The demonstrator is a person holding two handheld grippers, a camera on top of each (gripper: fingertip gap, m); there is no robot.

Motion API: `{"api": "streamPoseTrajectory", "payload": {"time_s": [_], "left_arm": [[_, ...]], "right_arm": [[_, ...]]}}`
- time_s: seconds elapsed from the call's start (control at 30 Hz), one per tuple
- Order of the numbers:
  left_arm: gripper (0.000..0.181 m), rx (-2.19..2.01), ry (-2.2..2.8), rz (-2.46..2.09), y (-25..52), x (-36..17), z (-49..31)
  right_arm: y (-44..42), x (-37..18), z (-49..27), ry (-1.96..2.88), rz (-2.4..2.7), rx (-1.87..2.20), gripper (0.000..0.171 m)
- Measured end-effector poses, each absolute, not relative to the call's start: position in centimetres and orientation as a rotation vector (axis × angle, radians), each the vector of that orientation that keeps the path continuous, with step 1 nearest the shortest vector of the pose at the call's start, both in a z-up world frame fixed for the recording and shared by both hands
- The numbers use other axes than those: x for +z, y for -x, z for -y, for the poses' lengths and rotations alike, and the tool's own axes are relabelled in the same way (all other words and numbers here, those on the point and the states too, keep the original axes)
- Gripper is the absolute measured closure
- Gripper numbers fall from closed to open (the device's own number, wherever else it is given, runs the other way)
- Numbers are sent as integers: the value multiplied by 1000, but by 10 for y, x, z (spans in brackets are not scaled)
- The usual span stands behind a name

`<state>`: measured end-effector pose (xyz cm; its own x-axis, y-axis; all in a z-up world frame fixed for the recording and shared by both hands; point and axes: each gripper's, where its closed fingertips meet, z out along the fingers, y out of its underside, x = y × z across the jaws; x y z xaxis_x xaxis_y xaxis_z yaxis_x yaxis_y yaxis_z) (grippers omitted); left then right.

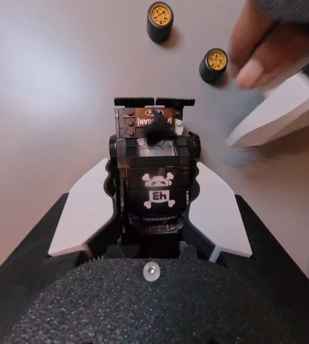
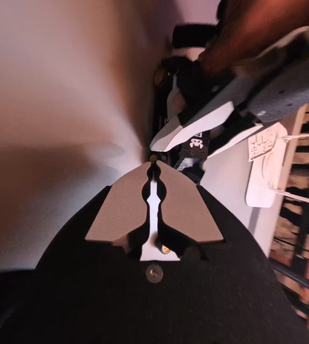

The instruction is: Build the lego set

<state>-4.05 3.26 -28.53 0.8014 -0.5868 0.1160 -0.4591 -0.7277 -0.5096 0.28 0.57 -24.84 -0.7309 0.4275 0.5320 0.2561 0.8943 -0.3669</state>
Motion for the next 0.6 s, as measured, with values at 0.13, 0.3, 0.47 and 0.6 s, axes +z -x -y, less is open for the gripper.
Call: {"api": "streamPoseTrajectory", "payload": {"time_s": [0.13,0.3,0.47,0.6], "left_arm": [[100,-364,2527,-817,38,-286,-34],[100,-360,2530,-822,38,-286,-33],[100,-384,2534,-830,38,-285,-31],[100,-464,2491,-756,39,-272,-33]], "right_arm": [[-17,-247,-9,504,2409,346,169],[-8,-233,-29,736,2252,476,155],[17,-214,-56,942,2098,685,147],[36,-213,-94,1073,2044,713,146]]}}
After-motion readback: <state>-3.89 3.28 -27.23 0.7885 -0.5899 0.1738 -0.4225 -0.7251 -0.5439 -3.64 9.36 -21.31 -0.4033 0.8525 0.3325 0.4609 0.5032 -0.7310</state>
